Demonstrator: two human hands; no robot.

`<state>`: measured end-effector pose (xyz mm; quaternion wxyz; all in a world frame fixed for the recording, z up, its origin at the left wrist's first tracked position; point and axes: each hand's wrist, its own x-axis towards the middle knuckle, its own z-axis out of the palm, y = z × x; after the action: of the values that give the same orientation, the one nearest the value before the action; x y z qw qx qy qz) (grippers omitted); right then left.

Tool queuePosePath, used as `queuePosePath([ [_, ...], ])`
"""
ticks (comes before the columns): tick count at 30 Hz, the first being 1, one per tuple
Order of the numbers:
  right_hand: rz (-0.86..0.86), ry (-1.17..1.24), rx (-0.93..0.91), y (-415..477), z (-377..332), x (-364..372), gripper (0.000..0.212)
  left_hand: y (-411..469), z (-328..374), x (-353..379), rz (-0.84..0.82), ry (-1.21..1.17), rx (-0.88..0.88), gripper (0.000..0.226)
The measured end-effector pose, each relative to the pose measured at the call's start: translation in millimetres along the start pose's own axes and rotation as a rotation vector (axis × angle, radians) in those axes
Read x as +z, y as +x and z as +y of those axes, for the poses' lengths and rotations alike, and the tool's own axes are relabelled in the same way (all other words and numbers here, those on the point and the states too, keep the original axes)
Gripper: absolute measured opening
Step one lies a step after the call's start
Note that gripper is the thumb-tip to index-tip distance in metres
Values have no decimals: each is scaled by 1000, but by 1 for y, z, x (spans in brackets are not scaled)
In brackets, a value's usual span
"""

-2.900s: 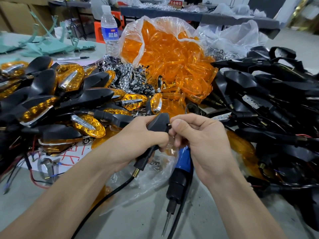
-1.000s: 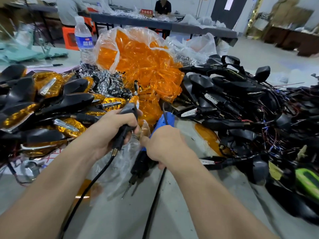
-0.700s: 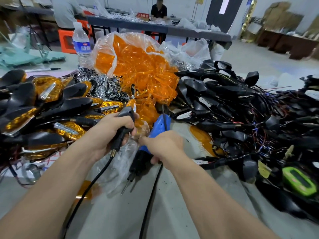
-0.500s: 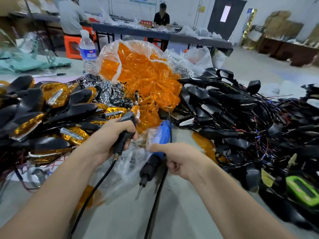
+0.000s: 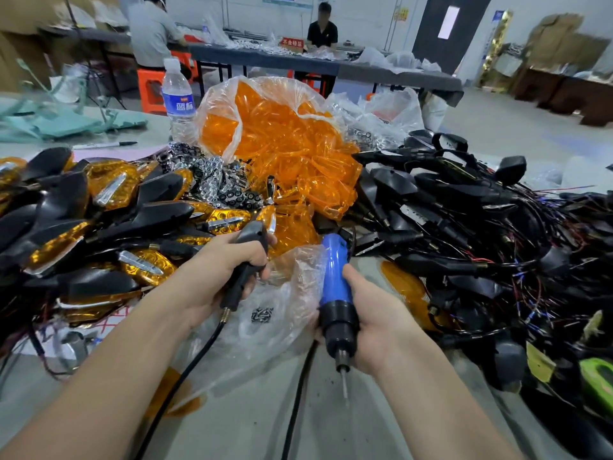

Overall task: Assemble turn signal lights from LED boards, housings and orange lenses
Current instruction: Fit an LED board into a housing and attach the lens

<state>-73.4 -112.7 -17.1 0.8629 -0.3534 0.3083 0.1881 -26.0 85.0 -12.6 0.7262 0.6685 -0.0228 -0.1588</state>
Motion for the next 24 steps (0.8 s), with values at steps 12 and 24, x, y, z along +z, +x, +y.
queuePosePath([
  [12,-560,-107,-356,-44,-47,-3,49,-3,1,3,20,-13,-29,51],
  [24,-568,151,-610,-12,-74,44,41,1,-2,1,43,38,-11,42],
])
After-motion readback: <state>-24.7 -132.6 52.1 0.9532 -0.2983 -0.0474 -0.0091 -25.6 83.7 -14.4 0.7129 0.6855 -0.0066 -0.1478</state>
